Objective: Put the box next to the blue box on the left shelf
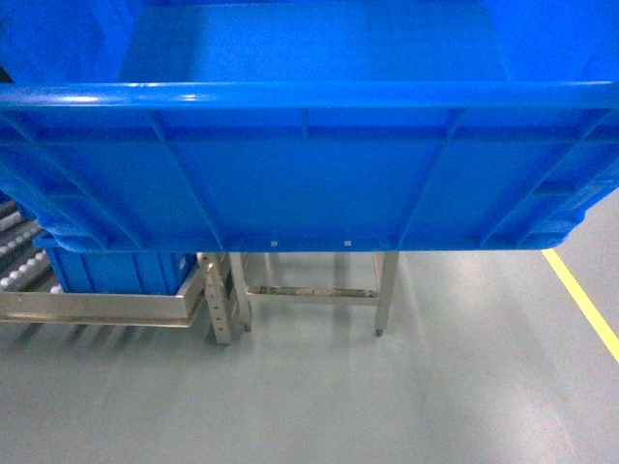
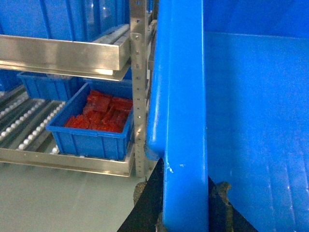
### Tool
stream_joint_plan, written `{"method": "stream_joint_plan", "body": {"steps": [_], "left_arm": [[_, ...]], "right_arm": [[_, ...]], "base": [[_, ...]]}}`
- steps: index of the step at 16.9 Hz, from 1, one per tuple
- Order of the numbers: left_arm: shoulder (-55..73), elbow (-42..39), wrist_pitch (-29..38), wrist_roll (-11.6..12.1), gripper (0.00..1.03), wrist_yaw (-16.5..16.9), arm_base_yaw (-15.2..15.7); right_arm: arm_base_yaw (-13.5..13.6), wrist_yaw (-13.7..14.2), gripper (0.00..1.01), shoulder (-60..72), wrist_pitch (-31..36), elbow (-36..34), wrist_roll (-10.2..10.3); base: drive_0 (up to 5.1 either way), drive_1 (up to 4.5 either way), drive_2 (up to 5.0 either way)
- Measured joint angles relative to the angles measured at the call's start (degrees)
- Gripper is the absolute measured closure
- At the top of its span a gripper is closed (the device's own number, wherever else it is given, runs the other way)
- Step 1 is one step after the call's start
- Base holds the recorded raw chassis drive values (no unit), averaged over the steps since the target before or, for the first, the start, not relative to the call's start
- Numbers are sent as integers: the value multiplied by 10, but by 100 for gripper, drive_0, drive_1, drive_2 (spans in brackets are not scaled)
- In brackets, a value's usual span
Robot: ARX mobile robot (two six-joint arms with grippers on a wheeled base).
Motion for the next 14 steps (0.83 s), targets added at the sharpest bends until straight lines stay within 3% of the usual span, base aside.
{"method": "stream_joint_plan", "body": {"steps": [14], "left_arm": [[0, 0, 4, 0, 95, 0, 0]], "right_arm": [[0, 0, 94, 0, 1, 0, 0]], "base": [[7, 434, -420]]}}
